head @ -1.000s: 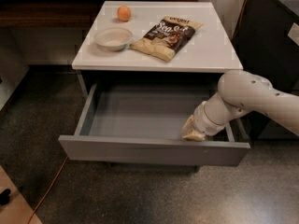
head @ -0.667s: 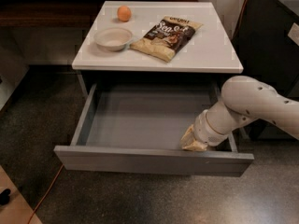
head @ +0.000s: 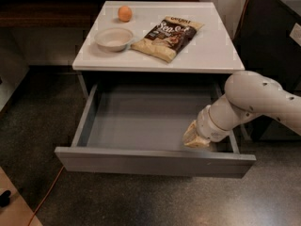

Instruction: Open top drawer

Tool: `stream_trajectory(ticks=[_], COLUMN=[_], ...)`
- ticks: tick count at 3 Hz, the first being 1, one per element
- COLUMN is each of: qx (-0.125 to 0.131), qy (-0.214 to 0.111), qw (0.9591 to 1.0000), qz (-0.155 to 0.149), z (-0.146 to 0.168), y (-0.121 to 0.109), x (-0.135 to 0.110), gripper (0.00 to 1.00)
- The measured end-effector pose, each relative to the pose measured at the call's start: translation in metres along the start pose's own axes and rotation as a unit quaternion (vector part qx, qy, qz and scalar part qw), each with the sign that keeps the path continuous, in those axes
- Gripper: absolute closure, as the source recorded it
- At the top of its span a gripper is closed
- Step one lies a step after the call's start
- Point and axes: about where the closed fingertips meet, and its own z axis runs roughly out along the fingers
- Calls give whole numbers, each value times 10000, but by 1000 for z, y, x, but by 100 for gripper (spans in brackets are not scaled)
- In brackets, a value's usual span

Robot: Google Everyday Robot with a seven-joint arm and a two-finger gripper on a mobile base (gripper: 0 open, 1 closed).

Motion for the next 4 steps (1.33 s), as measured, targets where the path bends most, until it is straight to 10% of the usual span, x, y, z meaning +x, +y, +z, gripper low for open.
stream_trajectory(ticks=[4], qx=[602], qy=[-107], qw=[9978], qz=[-247], z=[-49], y=[-24], x=[-21], gripper=[100])
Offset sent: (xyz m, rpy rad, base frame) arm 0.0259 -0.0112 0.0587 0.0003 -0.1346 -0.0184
